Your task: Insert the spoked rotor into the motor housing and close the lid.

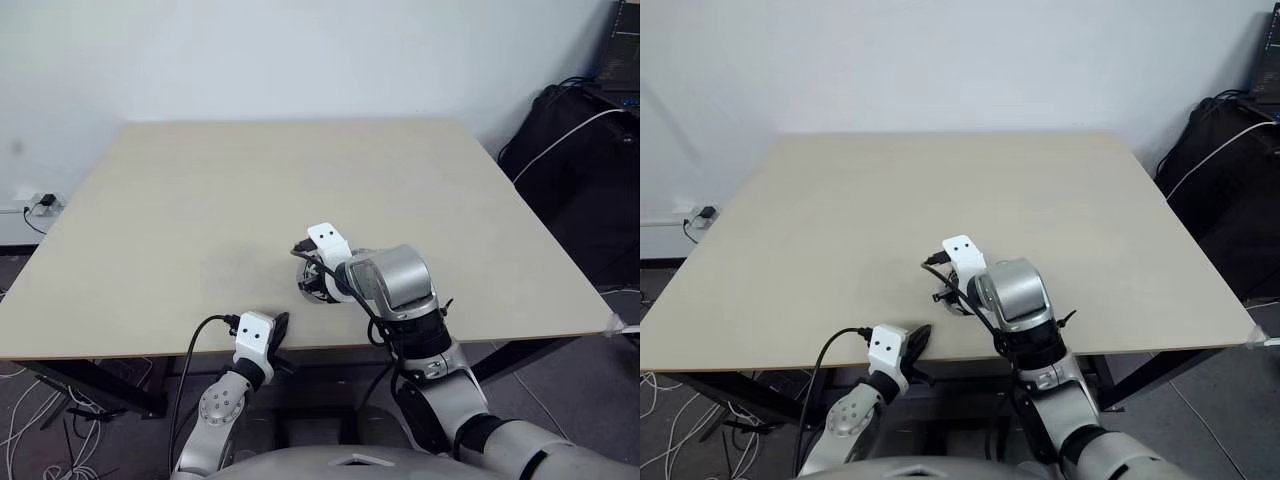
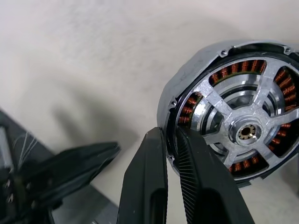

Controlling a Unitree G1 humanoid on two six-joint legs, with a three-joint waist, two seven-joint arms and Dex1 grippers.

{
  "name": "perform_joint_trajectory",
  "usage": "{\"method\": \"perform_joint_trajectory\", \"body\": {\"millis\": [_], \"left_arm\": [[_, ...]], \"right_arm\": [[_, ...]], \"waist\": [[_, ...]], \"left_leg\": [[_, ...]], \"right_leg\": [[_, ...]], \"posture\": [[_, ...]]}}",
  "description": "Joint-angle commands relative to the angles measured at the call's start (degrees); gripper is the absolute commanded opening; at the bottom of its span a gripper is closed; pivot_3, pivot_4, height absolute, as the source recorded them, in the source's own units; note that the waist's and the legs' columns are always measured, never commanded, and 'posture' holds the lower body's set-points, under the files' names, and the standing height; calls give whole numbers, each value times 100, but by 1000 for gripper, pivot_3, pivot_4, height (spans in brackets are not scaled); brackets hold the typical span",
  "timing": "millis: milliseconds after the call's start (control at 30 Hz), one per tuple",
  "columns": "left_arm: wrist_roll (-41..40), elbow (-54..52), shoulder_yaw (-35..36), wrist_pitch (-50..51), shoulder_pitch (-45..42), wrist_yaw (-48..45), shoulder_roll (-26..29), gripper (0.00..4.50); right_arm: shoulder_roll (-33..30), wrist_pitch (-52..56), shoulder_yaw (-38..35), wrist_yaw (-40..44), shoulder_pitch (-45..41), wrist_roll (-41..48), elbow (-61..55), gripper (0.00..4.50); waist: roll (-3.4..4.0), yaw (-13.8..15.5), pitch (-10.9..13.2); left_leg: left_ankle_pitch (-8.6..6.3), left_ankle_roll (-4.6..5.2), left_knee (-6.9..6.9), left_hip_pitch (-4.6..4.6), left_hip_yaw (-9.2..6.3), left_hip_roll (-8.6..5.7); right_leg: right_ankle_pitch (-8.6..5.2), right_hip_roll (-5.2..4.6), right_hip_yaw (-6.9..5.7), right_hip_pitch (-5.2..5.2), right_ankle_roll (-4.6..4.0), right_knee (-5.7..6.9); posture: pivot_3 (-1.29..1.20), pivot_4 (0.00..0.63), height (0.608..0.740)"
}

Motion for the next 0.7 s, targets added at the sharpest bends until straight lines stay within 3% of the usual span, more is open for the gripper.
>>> {"method": "perform_joint_trajectory", "body": {"millis": [33, 367, 467, 700], "left_arm": [[-56, -171, -7, -88, -57, 11, -76, 0], [-44, -138, 41, -130, -53, 29, -73, 0], [-47, -146, 56, -128, -44, 32, -68, 0], [-48, -183, 71, -102, -62, 13, -48, 0]], "right_arm": [[26, -172, -138, -399, -159, 87, 243, 96], [184, -1493, -455, -1242, -284, 343, 1524, 96], [288, -1655, -432, -1287, -315, 553, 1470, 1060], [320, -1975, 10, -1181, -247, 873, 962, 1060]], "waist": [[0, -3, -1], [1, 8, -3], [3, 7, -2], [4, -22, -1]], "left_leg": [[0, 0, 0, 1, 1, 0], [4, 8, 1, 7, 0, -8], [10, 17, 1, 13, 0, -10], [11, 16, -2, 0, 1, -8]], "right_leg": [[0, 0, 1, 0, 0, 0], [3, -4, 4, 14, 5, -2], [9, -12, 4, 22, 14, -3], [15, -13, 8, 3, 22, -5]], "posture": [[0, 0, 740], [0, 0, 740], [0, 0, 740], [0, 0, 740]]}}
